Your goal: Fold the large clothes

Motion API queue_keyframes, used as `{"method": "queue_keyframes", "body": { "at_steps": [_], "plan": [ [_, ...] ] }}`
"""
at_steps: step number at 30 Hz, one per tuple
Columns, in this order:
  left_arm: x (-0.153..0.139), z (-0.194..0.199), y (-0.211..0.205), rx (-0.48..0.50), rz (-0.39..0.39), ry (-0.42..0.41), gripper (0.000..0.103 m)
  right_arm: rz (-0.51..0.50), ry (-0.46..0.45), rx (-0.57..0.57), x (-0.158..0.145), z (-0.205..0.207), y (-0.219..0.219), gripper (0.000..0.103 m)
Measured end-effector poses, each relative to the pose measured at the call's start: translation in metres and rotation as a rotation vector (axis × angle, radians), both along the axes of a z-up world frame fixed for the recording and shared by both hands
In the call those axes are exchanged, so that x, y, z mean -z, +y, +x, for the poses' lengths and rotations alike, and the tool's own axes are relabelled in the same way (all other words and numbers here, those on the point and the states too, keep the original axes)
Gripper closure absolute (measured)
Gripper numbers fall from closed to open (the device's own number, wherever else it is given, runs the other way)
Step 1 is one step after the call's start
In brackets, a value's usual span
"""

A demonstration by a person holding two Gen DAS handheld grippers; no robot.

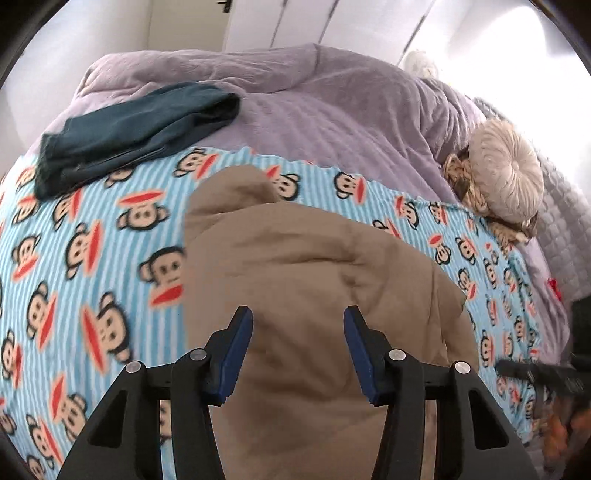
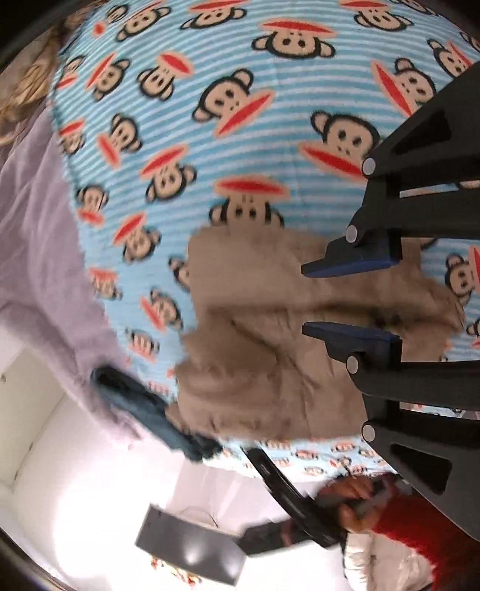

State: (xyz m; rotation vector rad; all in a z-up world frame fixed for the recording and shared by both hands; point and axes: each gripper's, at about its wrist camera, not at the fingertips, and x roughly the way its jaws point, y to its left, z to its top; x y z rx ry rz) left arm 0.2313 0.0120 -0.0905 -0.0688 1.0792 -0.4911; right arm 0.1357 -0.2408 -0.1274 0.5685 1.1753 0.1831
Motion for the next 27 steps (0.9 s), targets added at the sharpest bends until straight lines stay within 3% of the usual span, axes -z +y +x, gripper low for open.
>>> {"method": "queue_keyframes", "body": {
  "at_steps": [2, 5, 9, 14, 22, 27],
  "plan": [
    [0.008, 0.002, -0.024, 0.024, 0.057, -0.016, 0.049, 0.021, -0.009, -0.046, -0.003, 0.004, 0.019, 0.076],
    [0.024, 0.0, -0.056, 0.043, 0.176, -0.063, 0.049, -0.061, 0.017, -0.145, 0.004, -0.006, 0.06, 0.076],
    [0.027, -0.004, -0.064, 0.057, 0.202, -0.08, 0.046, -0.23, 0.138, -0.18, 0.055, -0.021, 0.075, 0.076],
    [0.012, -0.021, -0.058, 0.086, 0.222, -0.089, 0.043, -0.118, 0.218, -0.09, 0.092, -0.024, 0.052, 0.077],
    [-0.002, -0.075, -0.009, -0.017, 0.213, -0.036, 0.043, -0.134, 0.208, -0.08, 0.123, -0.025, 0.045, 0.077],
    [0.01, -0.109, 0.013, -0.063, 0.24, 0.04, 0.043, -0.139, 0.217, -0.042, 0.118, -0.034, 0.045, 0.075]
  ]
}}
